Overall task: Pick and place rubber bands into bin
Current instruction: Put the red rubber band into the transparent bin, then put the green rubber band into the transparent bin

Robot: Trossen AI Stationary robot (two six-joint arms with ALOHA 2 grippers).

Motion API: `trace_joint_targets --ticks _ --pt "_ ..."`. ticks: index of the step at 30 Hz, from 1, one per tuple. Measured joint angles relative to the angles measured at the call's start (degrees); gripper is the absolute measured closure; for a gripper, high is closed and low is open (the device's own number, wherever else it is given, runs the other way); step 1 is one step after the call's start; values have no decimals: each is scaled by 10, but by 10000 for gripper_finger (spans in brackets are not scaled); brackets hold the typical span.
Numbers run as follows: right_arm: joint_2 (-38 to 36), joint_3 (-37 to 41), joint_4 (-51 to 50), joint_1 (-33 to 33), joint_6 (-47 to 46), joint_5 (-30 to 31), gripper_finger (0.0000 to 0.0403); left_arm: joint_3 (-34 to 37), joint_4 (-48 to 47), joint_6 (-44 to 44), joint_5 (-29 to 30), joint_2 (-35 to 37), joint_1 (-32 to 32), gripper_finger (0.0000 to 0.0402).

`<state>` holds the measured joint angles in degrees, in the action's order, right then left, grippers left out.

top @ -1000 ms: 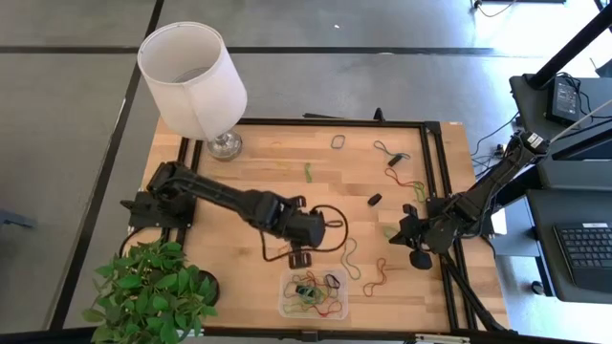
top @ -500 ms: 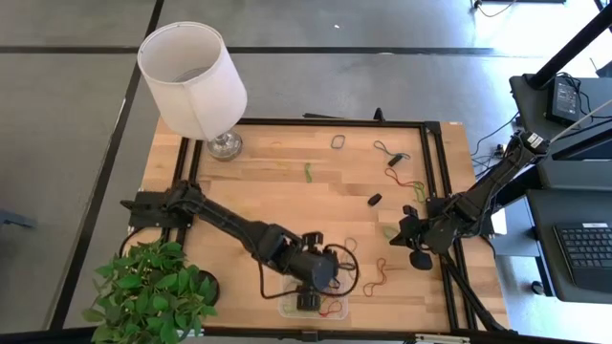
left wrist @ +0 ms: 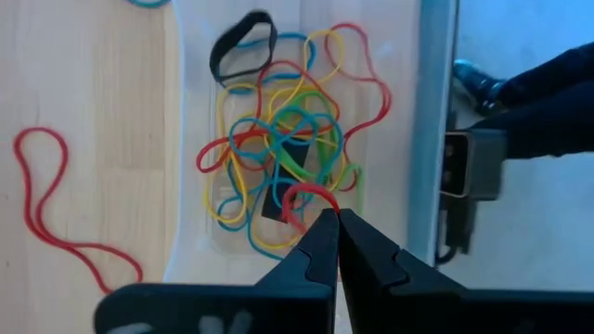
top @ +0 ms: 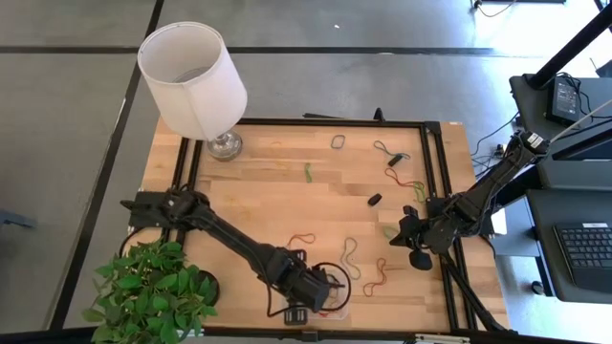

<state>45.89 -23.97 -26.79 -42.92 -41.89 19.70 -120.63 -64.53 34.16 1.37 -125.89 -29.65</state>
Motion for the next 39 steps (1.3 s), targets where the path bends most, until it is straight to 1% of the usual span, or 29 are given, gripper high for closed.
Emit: trace_joint_targets --ticks 6,12,17,19,22,33,39 --pt "0 0 1 0 0 0 401 3 -5 -3 0 -37 0 399" --pt "0 0 4 0 -1 1 401 4 -16 -33 1 -75 2 399" --pt "0 0 4 0 -14 0 401 4 -21 -44 11 -90 3 398" --pt "0 0 4 0 -13 0 401 4 -22 -52 10 -92 5 392" --pt "0 0 4 0 -11 0 401 4 -26 -52 6 -93 9 370" --pt "0 0 3 0 -12 0 400 4 -37 -49 0 -79 25 260" --pt "0 0 4 0 -13 0 400 4 -60 -49 -32 -54 37 222"
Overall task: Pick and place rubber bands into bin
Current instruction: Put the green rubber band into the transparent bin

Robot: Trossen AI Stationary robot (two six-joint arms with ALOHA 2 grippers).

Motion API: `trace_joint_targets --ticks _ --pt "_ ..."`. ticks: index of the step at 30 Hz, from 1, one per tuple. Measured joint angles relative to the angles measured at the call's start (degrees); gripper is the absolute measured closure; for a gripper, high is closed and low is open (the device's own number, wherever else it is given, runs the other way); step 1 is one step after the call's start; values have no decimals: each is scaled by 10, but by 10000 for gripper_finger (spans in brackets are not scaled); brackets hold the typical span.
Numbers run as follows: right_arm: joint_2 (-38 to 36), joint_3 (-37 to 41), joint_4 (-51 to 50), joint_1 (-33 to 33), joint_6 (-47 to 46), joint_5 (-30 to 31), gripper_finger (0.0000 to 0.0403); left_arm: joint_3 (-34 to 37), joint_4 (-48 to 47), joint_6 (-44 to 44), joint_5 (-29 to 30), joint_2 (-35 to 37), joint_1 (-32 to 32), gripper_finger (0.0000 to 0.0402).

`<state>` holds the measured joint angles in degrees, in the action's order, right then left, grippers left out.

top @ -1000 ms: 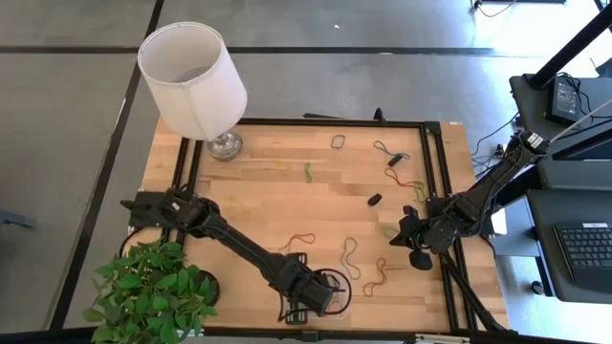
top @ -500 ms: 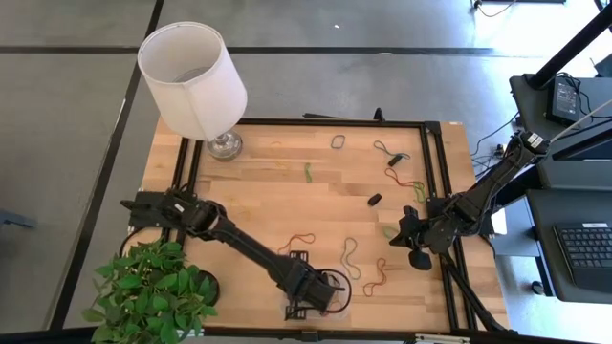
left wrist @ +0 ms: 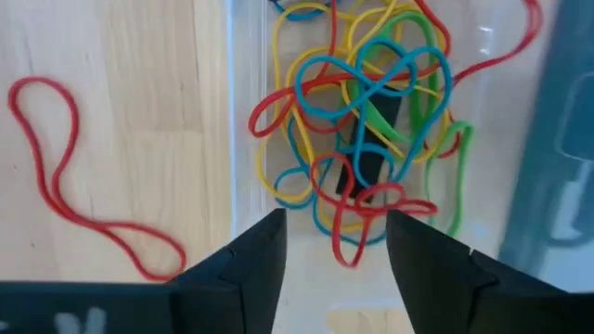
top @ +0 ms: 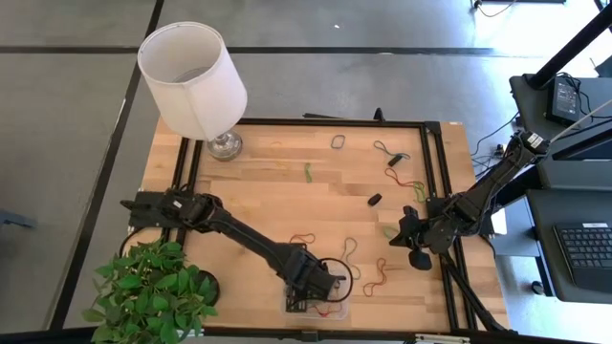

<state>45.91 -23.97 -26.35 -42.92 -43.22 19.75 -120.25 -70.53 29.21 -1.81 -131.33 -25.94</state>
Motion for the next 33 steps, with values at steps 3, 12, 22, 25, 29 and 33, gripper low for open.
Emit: trace_joint_targets --ticks 3,12,22,25,29,33 --pt "0 0 7 0 3 0 400 0 -18 -17 5 21 7 216" --pt "1 -7 55 32 26 31 401 4 -76 -190 131 115 46 335" --pt "117 -181 -112 208 92 -4 401 437 180 -236 119 364 105 399" --pt "171 -237 -205 277 91 -49 399 584 319 -217 98 466 121 400" --pt "242 -284 -337 379 91 -109 394 725 432 -194 97 576 145 399" --pt "292 -286 -424 487 77 -171 378 801 460 -179 93 651 165 400"
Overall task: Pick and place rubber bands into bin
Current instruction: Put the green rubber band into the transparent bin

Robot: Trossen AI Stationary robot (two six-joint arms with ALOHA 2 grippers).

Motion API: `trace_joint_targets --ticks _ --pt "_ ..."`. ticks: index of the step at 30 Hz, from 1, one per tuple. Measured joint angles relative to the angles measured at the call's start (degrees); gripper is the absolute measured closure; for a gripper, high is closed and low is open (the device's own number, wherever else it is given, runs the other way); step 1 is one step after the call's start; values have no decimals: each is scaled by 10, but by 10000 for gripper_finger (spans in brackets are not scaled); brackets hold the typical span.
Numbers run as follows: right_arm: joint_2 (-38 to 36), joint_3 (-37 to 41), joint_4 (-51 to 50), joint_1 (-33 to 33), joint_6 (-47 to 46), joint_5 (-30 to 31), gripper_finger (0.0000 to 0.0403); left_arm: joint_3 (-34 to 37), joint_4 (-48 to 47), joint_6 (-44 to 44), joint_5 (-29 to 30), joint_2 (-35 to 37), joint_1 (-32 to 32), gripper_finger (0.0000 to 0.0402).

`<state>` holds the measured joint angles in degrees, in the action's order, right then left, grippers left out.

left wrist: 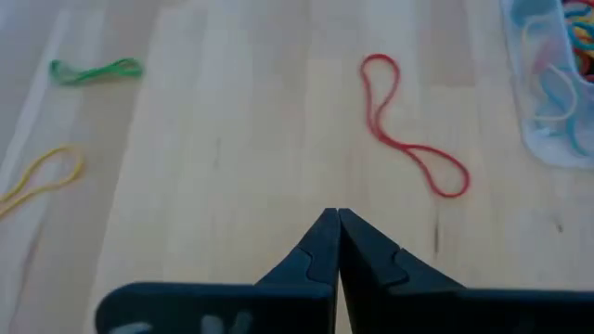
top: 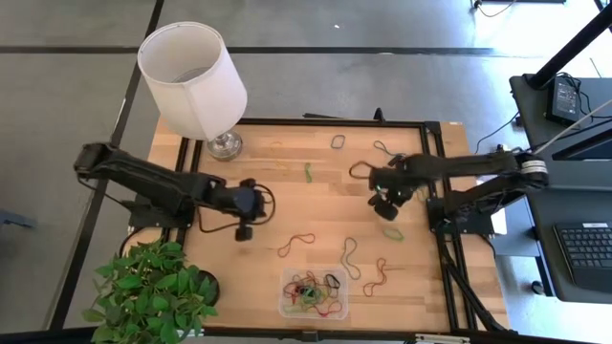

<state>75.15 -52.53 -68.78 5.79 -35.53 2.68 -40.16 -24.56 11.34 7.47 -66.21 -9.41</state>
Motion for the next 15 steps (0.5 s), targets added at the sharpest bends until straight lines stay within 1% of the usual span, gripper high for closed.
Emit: trace_joint_targets --ticks 2,8,12,15 --pt "18 10 -29 48 1 -13 365 21 -2 0 0 28 7 399" --pt "48 49 -26 164 26 -13 306 42 1 -25 0 64 15 399" --pt "61 84 -5 218 11 -10 266 42 1 -47 -1 68 14 399" --pt "63 115 33 244 -6 -9 246 43 0 -56 -1 68 14 400"
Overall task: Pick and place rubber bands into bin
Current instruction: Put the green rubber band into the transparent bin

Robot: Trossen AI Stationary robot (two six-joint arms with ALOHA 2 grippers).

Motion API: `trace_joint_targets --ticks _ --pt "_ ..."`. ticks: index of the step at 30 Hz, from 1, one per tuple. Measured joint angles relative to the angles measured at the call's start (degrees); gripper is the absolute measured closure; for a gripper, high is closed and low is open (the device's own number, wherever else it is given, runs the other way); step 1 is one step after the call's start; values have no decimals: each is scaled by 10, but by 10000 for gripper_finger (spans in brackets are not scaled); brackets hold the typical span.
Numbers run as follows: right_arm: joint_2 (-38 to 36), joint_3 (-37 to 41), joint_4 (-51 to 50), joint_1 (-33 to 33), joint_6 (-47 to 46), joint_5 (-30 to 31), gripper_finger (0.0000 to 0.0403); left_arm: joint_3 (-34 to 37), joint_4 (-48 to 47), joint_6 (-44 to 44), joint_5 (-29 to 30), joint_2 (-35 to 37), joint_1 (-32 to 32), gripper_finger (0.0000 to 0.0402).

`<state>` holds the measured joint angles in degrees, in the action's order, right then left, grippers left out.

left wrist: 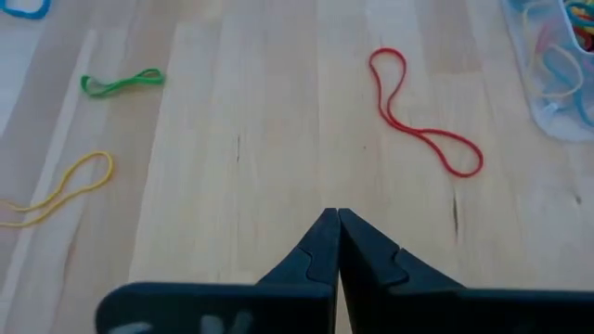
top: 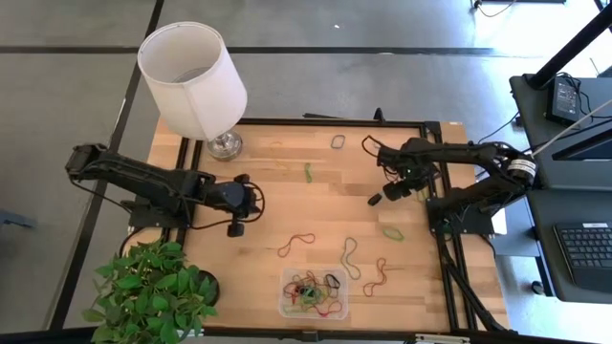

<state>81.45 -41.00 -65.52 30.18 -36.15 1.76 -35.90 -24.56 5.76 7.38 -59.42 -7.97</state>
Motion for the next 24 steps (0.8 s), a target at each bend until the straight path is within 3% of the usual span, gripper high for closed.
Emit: trace_joint_targets --ticks 14,17,22,24 --pt "-8 111 107 38 -15 16 247 0 0 0 -16 0 0 400" --pt "-8 111 114 38 8 13 284 0 0 4 -17 0 0 399" --pt "-9 110 122 38 12 7 384 0 0 25 -19 0 0 400" --pt "-9 110 121 38 20 9 392 0 0 26 -25 -1 0 399"
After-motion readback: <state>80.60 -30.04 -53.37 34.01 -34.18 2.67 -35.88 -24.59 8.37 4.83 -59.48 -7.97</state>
